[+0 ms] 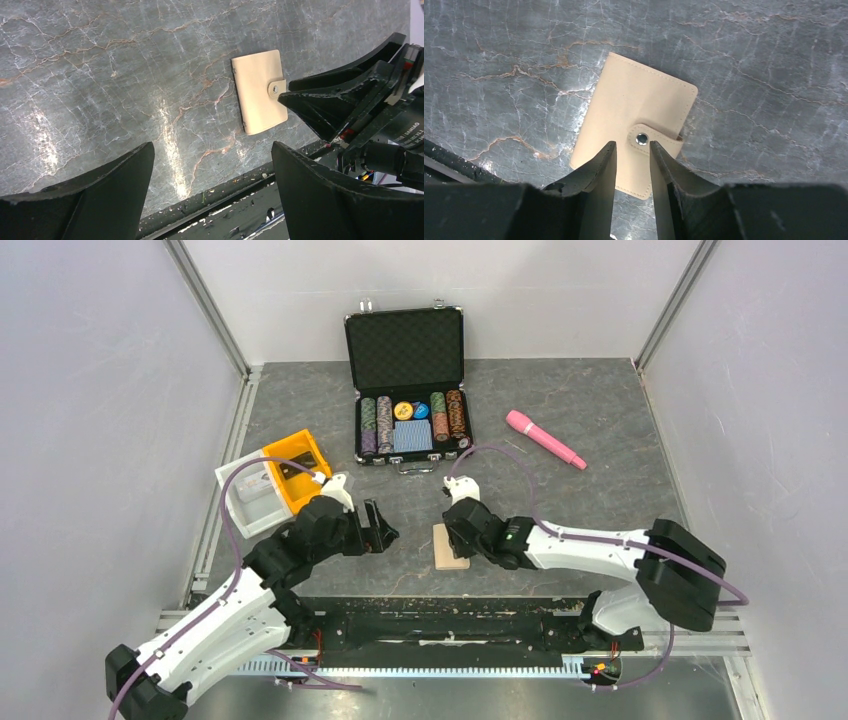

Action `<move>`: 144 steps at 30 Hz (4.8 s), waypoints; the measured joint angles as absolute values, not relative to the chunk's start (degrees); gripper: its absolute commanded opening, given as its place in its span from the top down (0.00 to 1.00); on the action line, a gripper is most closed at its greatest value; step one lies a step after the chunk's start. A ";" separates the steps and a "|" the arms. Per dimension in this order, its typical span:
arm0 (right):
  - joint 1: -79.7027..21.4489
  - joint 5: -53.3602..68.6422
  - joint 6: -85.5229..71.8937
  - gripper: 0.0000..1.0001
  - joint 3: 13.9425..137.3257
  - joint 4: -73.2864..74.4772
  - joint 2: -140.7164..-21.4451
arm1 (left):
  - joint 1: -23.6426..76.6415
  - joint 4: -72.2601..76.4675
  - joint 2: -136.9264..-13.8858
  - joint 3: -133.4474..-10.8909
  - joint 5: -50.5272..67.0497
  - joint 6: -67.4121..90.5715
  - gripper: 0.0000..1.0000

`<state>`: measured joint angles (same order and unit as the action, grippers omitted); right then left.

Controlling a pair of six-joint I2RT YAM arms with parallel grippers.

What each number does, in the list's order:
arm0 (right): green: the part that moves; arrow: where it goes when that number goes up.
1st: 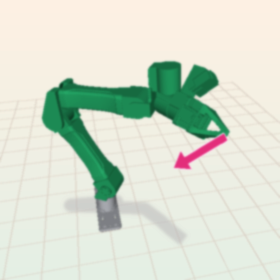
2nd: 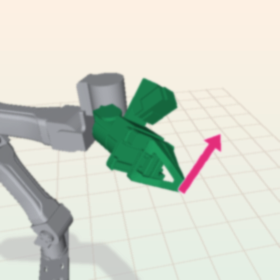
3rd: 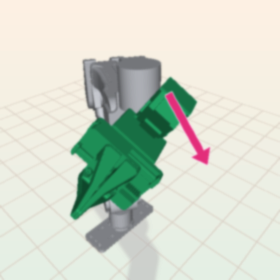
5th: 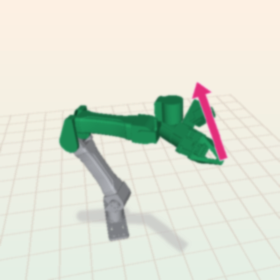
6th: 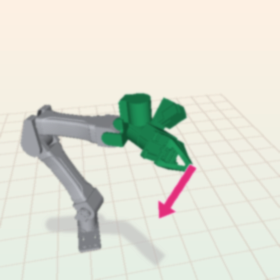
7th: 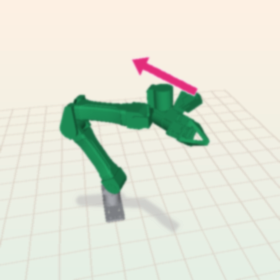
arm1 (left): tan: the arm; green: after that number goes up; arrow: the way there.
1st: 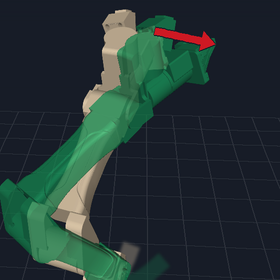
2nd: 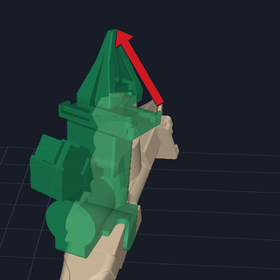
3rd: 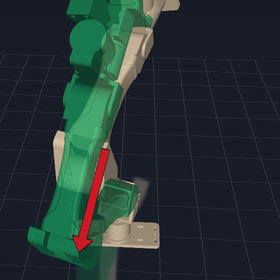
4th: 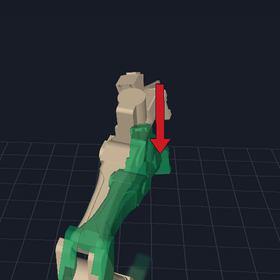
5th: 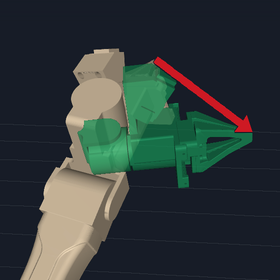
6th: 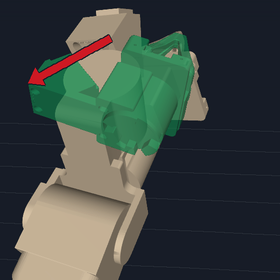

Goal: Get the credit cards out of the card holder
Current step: Open the card holder at the center of the board.

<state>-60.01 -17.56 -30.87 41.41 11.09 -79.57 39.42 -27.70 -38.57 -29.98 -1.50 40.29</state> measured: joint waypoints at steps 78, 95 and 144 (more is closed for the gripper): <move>-65.25 -26.72 -30.89 1.00 41.19 7.60 -86.13 | 39.42 -20.51 -45.10 -24.62 9.76 43.68 0.10; -65.06 -16.67 -27.22 1.00 20.58 -15.92 -67.18 | 40.60 -7.53 -55.29 -22.35 15.22 47.31 0.13; -55.31 -12.12 -31.55 0.40 12.53 -14.85 -54.54 | 45.25 10.24 -60.77 -16.75 17.04 58.37 0.98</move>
